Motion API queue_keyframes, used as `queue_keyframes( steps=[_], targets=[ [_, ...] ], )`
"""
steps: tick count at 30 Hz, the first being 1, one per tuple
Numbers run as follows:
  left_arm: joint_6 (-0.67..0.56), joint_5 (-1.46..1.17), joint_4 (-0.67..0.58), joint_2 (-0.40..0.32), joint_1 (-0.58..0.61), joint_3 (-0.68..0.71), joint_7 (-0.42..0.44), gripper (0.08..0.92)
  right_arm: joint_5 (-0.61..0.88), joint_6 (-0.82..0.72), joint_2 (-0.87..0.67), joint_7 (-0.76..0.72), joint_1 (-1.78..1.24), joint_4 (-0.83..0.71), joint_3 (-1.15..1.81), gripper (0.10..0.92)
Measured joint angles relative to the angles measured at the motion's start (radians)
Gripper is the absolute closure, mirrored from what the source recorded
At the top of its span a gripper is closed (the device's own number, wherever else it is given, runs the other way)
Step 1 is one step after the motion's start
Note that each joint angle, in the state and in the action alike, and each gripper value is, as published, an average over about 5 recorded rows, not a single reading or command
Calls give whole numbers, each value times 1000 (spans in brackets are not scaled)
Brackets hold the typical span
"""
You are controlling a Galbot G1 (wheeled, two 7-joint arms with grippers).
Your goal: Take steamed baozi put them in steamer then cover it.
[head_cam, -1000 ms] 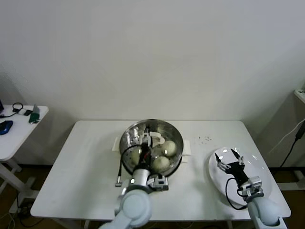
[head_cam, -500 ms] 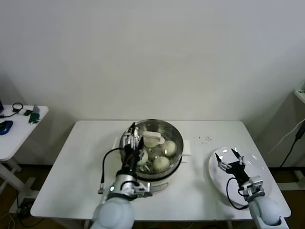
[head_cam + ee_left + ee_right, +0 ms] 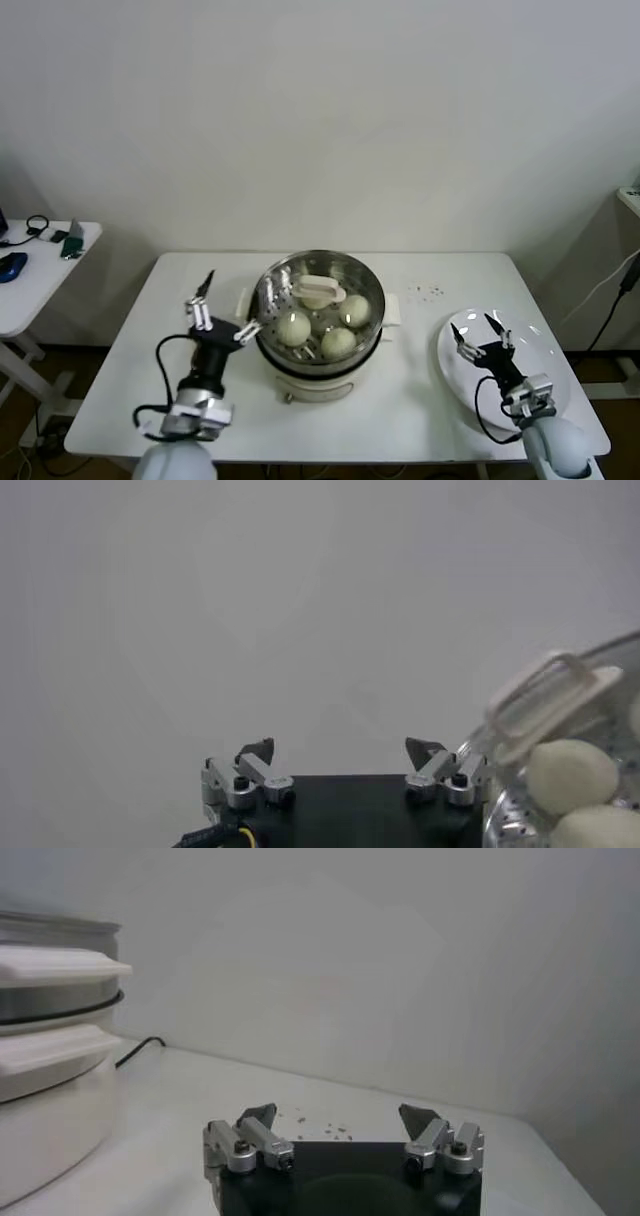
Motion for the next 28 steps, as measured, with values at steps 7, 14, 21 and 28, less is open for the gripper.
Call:
queue_keyframes(
  steps=[7,14,21,28],
  targets=[
    [-145,-243,53,-44,87,-137,-27,177,28,24,0,-6,-16,19,6,203],
    [-219,-394,116,-67,134,-206,-37,177,64,49,4,-16,-38,39,21,203],
    [-248,-475,147,-80,149,-239,-32,177,82,73,12,-20,-63,45,36,203],
    [-263,-511,162,-83,158,-258,-25,177,89,87,19,-22,-77,49,48,203]
  ],
)
